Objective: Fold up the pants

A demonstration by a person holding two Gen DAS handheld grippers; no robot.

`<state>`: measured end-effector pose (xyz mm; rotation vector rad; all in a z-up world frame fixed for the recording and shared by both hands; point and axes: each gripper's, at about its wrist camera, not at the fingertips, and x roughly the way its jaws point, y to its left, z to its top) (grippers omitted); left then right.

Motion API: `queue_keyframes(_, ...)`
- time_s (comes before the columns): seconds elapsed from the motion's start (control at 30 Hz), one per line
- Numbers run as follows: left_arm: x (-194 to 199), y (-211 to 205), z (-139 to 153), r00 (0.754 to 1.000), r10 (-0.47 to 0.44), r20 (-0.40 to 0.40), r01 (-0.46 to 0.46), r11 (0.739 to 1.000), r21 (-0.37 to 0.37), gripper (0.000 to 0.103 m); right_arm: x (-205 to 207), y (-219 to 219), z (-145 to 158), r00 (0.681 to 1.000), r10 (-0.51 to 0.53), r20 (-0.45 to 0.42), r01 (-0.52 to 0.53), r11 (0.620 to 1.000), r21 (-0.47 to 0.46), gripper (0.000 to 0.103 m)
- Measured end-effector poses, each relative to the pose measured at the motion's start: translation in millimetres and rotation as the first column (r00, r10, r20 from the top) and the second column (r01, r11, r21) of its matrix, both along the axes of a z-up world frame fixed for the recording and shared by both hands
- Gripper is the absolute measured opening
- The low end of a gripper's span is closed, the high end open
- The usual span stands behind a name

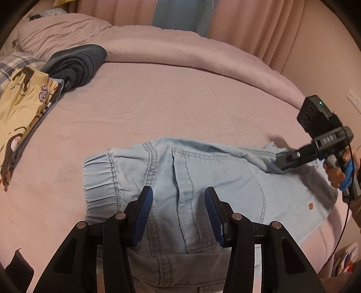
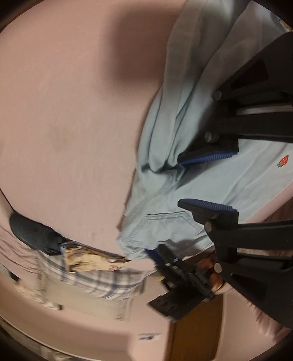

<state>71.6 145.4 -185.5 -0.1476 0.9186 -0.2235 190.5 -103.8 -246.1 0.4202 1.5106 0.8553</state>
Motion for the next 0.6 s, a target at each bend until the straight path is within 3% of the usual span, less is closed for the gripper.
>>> queue_keyframes(0.17,1,6,-2,1.000,-0.001,-0.003,0.001,1.000,-0.006,0.046,18,7,8,0.995,-0.092,-0.025,0.094,0.994,0.062,0.035)
queue_keyframes(0.2,2,6,-2,1.000,0.002,-0.005,-0.002,1.000,0.008,0.043,23,9,11,0.995,-0.103,-0.010,0.104,0.993,0.056,0.028)
queue_keyframes(0.23,2,5,-2,1.000,0.005,-0.011,-0.005,0.999,0.044,0.034,26,12,17,0.995,-0.096,0.028,0.096,0.995,0.025,0.009)
queue_keyframes(0.3,4,5,-2,1.000,-0.005,-0.017,0.006,0.997,0.082,0.028,33,26,28,0.990,-0.039,0.134,0.046,0.998,-0.044,0.008)
queue_keyframes(0.33,6,6,-3,1.000,-0.011,-0.022,0.013,0.995,0.100,0.023,39,23,28,0.989,-0.031,0.143,0.040,0.997,-0.060,0.008)
queue_keyframes(0.37,7,6,-4,1.000,-0.010,-0.028,0.013,0.993,0.120,0.014,48,26,26,0.990,-0.029,0.135,0.040,0.996,-0.075,0.007)
queue_keyframes(0.43,11,8,-5,0.999,-0.015,-0.036,0.020,0.988,0.153,0.006,60,33,17,0.990,0.000,0.139,0.017,0.992,-0.124,0.007)
queue_keyframes(0.57,16,22,-5,0.997,-0.026,-0.068,0.033,0.994,0.101,0.006,82,25,0,1.000,-0.015,0.026,0.016,0.998,-0.059,0.005)
queue_keyframes(0.6,15,22,-3,0.997,-0.025,-0.072,0.034,0.992,0.119,0.006,82,22,2,0.999,-0.021,0.026,0.022,0.999,-0.047,0.006)
